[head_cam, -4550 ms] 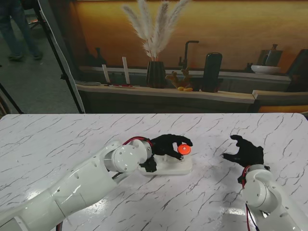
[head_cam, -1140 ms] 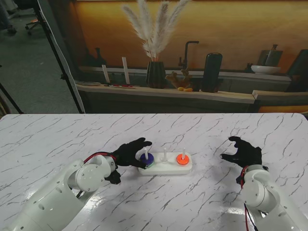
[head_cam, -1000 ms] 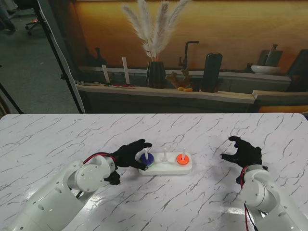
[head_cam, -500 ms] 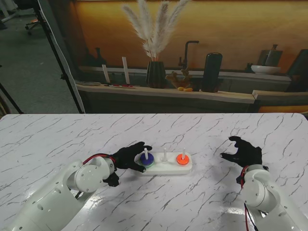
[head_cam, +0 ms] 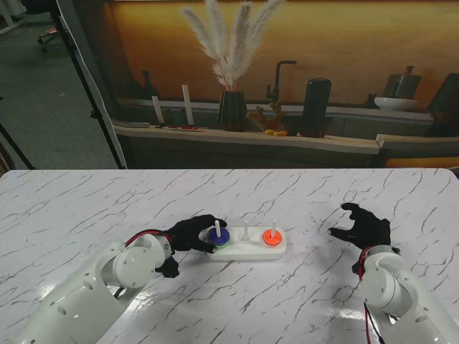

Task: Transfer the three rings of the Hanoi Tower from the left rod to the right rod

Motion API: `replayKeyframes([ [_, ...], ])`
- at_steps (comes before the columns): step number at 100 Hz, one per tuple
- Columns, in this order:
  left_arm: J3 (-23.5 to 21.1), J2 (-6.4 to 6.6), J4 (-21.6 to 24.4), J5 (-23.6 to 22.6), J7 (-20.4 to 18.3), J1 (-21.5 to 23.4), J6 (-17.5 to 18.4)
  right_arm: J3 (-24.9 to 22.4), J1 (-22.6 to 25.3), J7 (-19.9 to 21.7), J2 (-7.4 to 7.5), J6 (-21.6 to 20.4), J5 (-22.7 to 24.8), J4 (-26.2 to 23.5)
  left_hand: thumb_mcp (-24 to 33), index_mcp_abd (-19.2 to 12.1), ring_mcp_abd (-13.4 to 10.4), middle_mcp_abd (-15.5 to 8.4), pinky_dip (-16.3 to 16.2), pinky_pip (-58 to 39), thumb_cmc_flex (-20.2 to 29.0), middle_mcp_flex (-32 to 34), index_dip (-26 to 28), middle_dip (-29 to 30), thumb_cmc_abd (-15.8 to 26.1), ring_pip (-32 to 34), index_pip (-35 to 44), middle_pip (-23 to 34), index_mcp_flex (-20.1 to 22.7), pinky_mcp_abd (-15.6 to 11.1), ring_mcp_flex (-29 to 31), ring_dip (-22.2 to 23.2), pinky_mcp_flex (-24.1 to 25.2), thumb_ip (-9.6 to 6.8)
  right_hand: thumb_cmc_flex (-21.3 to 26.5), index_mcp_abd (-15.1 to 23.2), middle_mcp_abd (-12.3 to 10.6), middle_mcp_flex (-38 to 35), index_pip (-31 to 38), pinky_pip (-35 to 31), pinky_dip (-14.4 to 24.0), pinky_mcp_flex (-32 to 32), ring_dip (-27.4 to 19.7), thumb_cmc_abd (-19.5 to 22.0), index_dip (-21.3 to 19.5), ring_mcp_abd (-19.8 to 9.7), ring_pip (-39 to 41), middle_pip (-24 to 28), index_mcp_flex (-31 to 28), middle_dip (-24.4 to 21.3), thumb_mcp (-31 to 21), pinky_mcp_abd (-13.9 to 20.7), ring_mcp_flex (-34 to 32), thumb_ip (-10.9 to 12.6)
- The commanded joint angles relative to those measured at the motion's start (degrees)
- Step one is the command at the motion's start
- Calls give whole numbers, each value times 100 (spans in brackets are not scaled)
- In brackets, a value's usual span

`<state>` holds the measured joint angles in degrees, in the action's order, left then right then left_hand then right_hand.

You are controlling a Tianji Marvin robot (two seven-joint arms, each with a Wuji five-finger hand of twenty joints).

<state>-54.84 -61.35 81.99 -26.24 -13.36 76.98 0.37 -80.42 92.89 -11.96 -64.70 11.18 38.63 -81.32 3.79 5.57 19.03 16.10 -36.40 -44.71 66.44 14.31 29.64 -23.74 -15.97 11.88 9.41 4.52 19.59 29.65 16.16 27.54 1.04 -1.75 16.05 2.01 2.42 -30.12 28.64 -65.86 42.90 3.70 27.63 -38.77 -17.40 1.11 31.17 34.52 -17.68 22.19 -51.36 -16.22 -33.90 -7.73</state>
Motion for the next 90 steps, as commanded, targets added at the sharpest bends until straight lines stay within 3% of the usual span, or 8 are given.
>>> replayKeyframes([
  [1,1,-37,-10,32,-75,20,67,21,50,5,-42,15,-7,-25,-106,-209,67,-94,34,-249,317,72,109,-52,305,130,79,33,51,252,152,72,31,-71,-38,-28,-71,-69,-49,-162,78,-15,86,26,-90,-35,128,34,-31,60,73,-225,-72,287],
  [28,-70,-21,37,184,-214,29,85,33,45,4,-43,26,-9,-19,-271,-244,95,-61,145,-178,95,-21,145,-16,79,58,94,-29,14,283,58,34,106,-101,-32,-31,-69,-73,-46,-163,78,-12,87,22,-91,-33,133,39,-28,60,52,-222,-75,289],
  [59,-33,-40,13,251,-178,18,63,33,54,4,-43,38,-7,-20,-253,-619,59,-79,203,-195,180,76,503,-26,225,62,529,-6,340,301,89,42,109,-103,-29,-32,-63,-67,-44,-165,77,-11,86,15,-91,-30,135,38,-23,58,37,-220,-73,287],
  [80,-21,-41,21,224,-165,19,32,22,61,-7,-44,42,-1,-21,-267,-524,21,-99,234,-208,298,109,1081,-46,269,54,1190,12,418,295,79,45,115,-98,-24,-31,-68,-67,-40,-171,78,-5,84,6,-91,-41,135,44,-17,58,19,-216,-70,285],
  [90,-11,-56,9,197,-93,24,27,22,63,-11,-44,40,-1,-17,-269,-469,17,-88,237,-211,343,102,1164,-49,230,69,1257,14,263,287,85,56,112,-101,-25,-34,-70,-63,-36,-172,78,-7,83,4,-91,-37,134,45,-17,57,12,-225,-66,283],
])
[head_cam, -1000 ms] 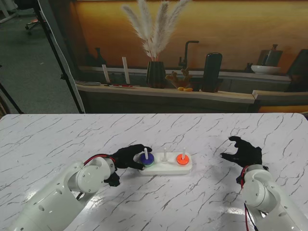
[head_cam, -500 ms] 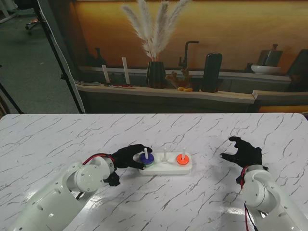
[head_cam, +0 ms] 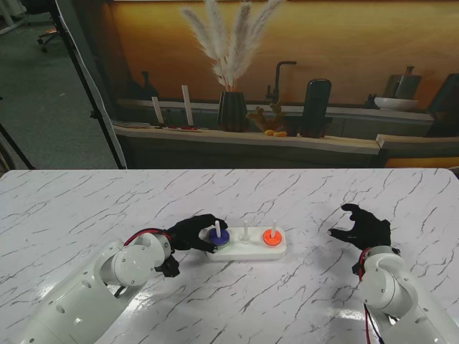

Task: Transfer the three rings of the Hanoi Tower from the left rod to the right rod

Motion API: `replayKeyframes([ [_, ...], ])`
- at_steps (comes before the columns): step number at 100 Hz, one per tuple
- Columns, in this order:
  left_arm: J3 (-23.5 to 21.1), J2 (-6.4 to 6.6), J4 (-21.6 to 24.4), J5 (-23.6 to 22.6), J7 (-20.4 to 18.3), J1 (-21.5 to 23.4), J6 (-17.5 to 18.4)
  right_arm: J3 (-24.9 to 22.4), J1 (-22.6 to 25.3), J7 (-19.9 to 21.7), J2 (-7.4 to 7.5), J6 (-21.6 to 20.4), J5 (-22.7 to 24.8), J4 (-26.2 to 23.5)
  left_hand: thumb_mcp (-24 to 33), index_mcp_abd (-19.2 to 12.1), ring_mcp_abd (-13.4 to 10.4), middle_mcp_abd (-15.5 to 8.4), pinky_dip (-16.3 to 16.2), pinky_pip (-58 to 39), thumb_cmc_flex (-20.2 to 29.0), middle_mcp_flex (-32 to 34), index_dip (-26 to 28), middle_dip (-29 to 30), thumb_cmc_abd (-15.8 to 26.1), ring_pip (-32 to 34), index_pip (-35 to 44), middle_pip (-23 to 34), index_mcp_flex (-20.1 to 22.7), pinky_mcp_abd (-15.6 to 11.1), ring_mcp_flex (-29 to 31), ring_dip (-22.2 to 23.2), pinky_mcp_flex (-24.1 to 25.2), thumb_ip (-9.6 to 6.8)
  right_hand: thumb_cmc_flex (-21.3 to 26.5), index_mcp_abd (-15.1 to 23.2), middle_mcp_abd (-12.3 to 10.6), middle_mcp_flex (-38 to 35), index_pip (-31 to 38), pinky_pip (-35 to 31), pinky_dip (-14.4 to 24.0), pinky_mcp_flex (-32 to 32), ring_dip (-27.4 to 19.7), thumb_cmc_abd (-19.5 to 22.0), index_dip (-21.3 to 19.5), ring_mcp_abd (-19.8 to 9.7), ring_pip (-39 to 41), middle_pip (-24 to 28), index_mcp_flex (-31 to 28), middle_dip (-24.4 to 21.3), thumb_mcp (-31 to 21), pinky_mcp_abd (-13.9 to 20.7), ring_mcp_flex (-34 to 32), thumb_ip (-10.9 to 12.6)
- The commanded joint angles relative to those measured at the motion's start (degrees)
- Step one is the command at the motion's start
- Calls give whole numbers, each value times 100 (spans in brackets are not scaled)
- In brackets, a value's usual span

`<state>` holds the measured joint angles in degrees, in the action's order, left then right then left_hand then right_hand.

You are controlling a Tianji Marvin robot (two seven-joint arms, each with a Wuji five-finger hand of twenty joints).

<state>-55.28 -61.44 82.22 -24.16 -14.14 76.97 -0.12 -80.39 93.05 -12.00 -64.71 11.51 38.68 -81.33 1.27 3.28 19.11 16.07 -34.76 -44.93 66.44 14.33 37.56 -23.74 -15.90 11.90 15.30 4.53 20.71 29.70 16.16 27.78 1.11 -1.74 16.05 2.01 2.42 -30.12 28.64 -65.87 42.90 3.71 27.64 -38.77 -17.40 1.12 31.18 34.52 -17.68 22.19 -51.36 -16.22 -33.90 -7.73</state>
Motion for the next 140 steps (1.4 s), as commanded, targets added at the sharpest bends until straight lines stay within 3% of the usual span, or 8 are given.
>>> replayKeyframes([
  [1,33,-49,-15,-15,-5,26,76,18,47,-6,-44,6,-7,-16,-22,-232,3,-83,72,-190,345,89,363,-48,191,67,644,11,105,278,84,31,106,-104,-27,-34,-70,-63,-35,-171,78,-6,83,1,-91,-37,135,44,-18,57,12,-224,-69,282],
  [16,46,-52,-27,-19,15,21,92,19,51,-4,-42,6,-5,-15,120,18,2,-56,81,-153,173,-39,-171,-35,-215,35,-47,-18,-131,273,10,19,138,-238,-24,-34,-72,-63,-32,-172,77,-6,82,0,-91,-37,134,44,-20,55,7,-214,-69,280],
  [34,58,-23,-11,-8,-116,-9,91,6,58,-5,-42,11,5,-18,217,140,12,-25,116,-56,96,-182,-200,-14,-417,-37,-166,-70,-240,273,-79,-19,198,-289,-15,-34,-70,-59,-32,-170,75,-8,81,-12,-89,-38,135,46,-16,55,-7,-220,-69,280],
  [56,78,-76,-57,4,101,18,135,8,63,9,-38,22,9,-19,417,-174,3,-40,59,-52,138,-56,934,-74,-284,-5,748,-12,-139,275,-33,8,166,-166,-11,-35,-64,-55,-26,-173,74,-7,80,-16,-89,-36,135,47,-17,53,-22,-221,-65,277],
  [76,-7,-147,-32,91,372,106,146,10,66,11,-38,41,14,-21,432,-222,-25,-69,72,3,191,32,1464,-103,-299,-12,1473,26,-57,266,-43,-1,194,-161,6,-41,-69,-52,-17,-179,74,-3,80,-23,-90,-40,139,52,-16,52,-50,-214,-70,277],
  [94,-76,-141,50,143,332,121,129,14,59,6,-40,52,13,-17,397,-182,-1,-65,88,41,111,22,1508,-97,-282,-30,1593,17,-23,257,-74,-11,219,-141,8,-40,-66,-57,-9,-187,74,0,81,-27,-90,-36,148,61,-16,52,-75,-213,-69,275],
  [130,-216,-24,345,366,-278,141,-99,20,40,-1,-42,44,6,1,228,62,28,-17,194,308,77,-6,1166,-29,-175,-171,1374,-58,201,155,-231,-93,319,-80,15,-48,-68,-48,-4,-191,67,2,77,-36,-84,-29,151,63,-11,46,-113,-214,-67,269],
  [140,-228,-32,351,358,-234,160,-76,20,38,0,-41,41,7,4,224,40,40,-12,194,321,103,18,1149,-29,-155,-166,1375,-52,217,153,-210,-91,314,-83,12,-48,-65,-52,-3,-194,67,4,76,-45,-83,-30,153,66,-7,46,-113,-213,-67,266],
])
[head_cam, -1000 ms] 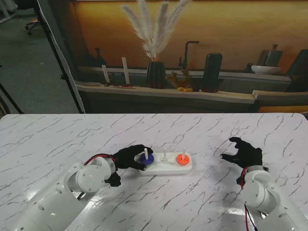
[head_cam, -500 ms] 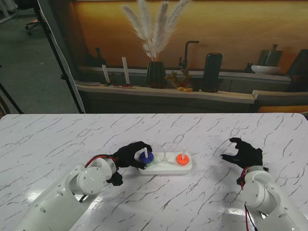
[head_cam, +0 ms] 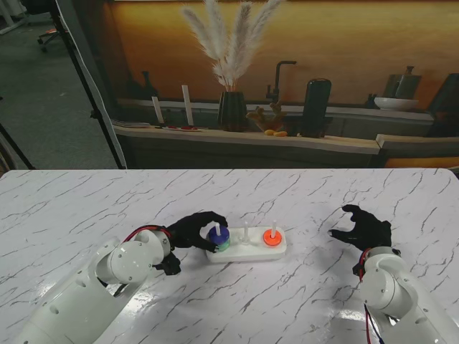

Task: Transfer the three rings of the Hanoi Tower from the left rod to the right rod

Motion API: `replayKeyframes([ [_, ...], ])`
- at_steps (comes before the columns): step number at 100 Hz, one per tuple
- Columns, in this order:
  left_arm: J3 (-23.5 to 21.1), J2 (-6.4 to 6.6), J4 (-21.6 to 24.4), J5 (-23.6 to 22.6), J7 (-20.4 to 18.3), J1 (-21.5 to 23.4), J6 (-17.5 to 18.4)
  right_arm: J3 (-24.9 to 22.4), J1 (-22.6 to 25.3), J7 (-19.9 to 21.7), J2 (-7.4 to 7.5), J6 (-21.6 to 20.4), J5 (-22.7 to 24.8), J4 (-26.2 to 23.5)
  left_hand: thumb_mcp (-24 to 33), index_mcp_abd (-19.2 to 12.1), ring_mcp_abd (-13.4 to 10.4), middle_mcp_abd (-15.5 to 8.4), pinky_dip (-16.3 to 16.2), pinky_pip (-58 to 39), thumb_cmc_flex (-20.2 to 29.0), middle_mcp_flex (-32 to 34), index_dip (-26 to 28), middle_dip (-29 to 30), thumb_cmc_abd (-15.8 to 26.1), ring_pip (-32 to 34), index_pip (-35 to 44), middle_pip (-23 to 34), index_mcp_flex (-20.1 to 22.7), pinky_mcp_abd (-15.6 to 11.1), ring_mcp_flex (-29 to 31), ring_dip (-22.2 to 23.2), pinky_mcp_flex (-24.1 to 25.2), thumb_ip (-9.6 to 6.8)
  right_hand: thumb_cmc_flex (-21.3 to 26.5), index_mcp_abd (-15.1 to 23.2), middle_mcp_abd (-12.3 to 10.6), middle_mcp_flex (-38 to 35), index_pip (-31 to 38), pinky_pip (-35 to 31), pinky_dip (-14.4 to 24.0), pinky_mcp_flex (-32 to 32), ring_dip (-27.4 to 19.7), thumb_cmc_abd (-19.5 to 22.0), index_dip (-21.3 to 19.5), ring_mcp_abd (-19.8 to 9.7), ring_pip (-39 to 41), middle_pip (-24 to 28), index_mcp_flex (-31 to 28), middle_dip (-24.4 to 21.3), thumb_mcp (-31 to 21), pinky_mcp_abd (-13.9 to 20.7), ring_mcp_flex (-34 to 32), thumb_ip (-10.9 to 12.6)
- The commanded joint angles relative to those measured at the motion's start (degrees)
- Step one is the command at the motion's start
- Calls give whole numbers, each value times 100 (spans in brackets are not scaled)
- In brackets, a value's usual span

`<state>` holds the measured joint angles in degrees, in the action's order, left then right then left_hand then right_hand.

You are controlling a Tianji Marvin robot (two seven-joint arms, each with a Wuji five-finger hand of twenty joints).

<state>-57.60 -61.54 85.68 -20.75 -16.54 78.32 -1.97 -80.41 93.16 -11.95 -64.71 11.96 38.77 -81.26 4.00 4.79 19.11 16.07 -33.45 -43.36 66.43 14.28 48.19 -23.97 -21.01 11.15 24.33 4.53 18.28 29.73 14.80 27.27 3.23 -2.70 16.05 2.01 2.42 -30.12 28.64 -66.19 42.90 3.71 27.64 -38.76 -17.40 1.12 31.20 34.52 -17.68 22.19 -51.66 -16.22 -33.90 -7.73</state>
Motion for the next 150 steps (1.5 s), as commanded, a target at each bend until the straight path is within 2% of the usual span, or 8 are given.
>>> replayKeyframes([
  [1,3,-23,7,17,11,26,110,22,28,-5,-41,-4,-2,-3,-51,-111,40,-13,63,165,106,25,86,-6,355,-90,474,-52,465,150,-72,-40,103,14,14,-48,-61,-52,-2,-163,67,4,76,-44,-83,-31,150,66,-10,46,-84,-213,-65,266],
  [46,-112,-32,156,-93,122,-15,326,20,36,-29,-47,-21,-22,11,-125,-161,63,-22,-40,43,218,199,385,-47,462,2,695,8,504,203,53,17,3,53,-4,-46,-70,-54,0,-165,61,6,72,-32,-76,-32,148,67,-12,42,-77,-216,-63,263],
  [73,-273,56,413,-47,-280,-15,242,37,33,-38,-54,-11,-50,22,-164,-164,87,3,-44,30,221,211,431,-37,480,-12,645,-4,529,225,33,8,12,80,3,-45,-73,-51,0,-161,57,2,74,-35,-75,-39,152,68,-9,43,-71,-216,-64,265],
  [100,-369,77,544,50,-410,-16,225,63,20,-44,-57,-23,-67,37,-188,-171,89,3,-37,35,230,238,448,-32,487,-22,581,-8,572,225,37,-1,22,86,4,-42,-72,-56,4,-166,57,7,74,-36,-75,-34,154,72,-15,45,-75,-215,-66,264],
  [116,-348,102,566,182,-589,-118,224,84,12,-48,-59,-25,-82,46,-201,-165,84,2,-30,48,222,248,444,-29,500,-36,530,-11,589,231,31,-10,25,87,0,-47,-71,-57,4,-167,57,8,76,-37,-74,-40,158,73,-14,46,-72,-215,-72,263],
  [123,-326,117,595,214,-683,-166,195,94,10,-48,-58,-24,-76,52,-208,-165,83,-6,-9,91,224,256,453,-25,498,-55,507,-15,607,374,28,-22,27,87,1,-45,-69,-63,4,-168,58,10,76,-42,-74,-29,158,74,-15,46,-73,-217,-74,263],
  [130,-307,142,627,294,-827,-216,154,101,6,-47,-60,-13,-85,55,-212,-162,70,-13,11,124,224,255,453,-22,504,-78,489,-19,611,386,15,-37,27,86,2,-52,-67,-58,3,-169,58,9,75,-38,-74,-40,157,73,-12,46,-75,-218,-69,264],
  [150,-147,119,572,413,-827,-378,125,105,7,-50,-62,-10,-93,55,-219,-161,79,-4,38,161,236,264,479,-16,481,-101,479,-22,656,383,18,-56,27,84,5,-50,-68,-62,5,-169,58,8,76,-45,-73,-33,157,77,-16,48,-80,-216,-69,263],
])
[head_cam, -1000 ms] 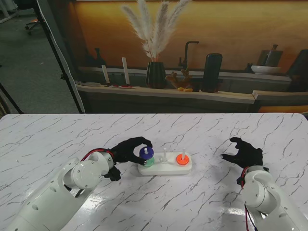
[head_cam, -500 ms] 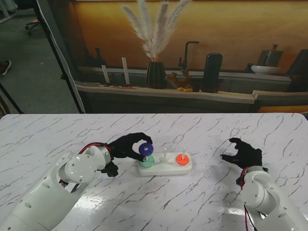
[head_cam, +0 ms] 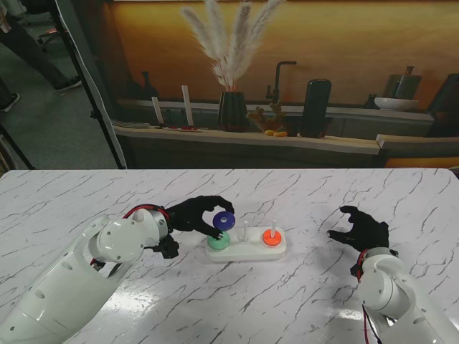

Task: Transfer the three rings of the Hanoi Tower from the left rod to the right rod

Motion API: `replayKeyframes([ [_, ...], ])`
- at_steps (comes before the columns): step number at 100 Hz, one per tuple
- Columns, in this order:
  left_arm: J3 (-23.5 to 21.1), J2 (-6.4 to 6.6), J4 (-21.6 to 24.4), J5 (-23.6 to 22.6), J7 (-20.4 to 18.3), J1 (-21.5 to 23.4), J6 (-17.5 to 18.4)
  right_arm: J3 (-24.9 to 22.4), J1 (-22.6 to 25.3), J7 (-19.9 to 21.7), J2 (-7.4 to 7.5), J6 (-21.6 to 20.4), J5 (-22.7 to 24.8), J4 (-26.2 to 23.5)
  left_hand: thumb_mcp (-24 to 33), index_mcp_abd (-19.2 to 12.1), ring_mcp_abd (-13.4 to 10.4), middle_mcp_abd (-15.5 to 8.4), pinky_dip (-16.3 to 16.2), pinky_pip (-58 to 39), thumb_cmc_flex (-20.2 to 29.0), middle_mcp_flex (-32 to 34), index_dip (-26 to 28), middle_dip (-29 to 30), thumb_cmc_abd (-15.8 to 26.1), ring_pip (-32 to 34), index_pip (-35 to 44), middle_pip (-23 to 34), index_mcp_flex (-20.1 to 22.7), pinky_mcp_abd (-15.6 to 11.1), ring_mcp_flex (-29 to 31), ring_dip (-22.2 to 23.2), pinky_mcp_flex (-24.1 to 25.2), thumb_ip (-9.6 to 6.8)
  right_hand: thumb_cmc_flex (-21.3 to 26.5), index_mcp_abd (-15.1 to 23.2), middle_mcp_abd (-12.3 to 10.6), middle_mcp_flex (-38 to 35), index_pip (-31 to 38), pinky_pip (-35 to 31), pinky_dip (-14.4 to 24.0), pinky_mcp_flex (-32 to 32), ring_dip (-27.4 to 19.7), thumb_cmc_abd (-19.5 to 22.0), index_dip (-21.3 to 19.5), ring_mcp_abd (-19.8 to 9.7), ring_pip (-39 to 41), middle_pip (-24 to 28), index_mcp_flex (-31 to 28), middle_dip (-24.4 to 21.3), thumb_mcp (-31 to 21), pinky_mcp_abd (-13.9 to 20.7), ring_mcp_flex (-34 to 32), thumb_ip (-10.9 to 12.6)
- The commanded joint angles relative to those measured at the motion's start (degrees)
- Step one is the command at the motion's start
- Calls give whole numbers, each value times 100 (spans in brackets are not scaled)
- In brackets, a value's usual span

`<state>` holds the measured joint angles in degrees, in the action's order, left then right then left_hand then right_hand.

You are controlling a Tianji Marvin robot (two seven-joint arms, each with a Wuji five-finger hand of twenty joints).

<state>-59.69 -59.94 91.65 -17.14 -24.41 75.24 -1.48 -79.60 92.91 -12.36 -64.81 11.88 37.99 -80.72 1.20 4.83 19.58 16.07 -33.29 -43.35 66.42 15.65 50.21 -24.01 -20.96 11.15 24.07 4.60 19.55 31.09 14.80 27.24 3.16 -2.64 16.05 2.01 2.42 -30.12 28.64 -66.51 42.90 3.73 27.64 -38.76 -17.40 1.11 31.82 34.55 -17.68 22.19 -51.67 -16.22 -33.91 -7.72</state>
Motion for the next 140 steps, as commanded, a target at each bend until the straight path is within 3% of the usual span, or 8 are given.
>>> replayKeyframes([
  [1,73,-43,-32,62,-38,-81,74,24,32,-9,-52,-2,-17,1,62,-167,29,-7,23,162,238,128,278,-13,475,-102,505,-29,529,247,17,-53,35,78,5,-50,-68,-61,4,-138,58,6,75,-45,-73,-32,95,74,-14,48,-79,-216,-66,263],
  [57,907,-248,-525,382,349,-694,-7,-24,76,-3,-49,24,5,-18,65,-187,-28,-39,72,256,236,98,263,-9,494,-142,445,-34,529,200,-23,-70,64,66,1,-45,-75,-63,7,-136,57,7,75,-40,-73,-38,97,74,-15,48,-76,-216,-72,261],
  [140,1362,-317,-857,396,412,-957,-71,-106,122,32,-42,10,2,-43,68,-198,-29,-49,61,262,235,86,242,-13,506,-144,449,-31,509,202,-30,-67,59,61,8,-43,-66,-62,3,-140,58,9,75,-46,-73,-33,94,71,-18,47,-73,-214,-67,262],
])
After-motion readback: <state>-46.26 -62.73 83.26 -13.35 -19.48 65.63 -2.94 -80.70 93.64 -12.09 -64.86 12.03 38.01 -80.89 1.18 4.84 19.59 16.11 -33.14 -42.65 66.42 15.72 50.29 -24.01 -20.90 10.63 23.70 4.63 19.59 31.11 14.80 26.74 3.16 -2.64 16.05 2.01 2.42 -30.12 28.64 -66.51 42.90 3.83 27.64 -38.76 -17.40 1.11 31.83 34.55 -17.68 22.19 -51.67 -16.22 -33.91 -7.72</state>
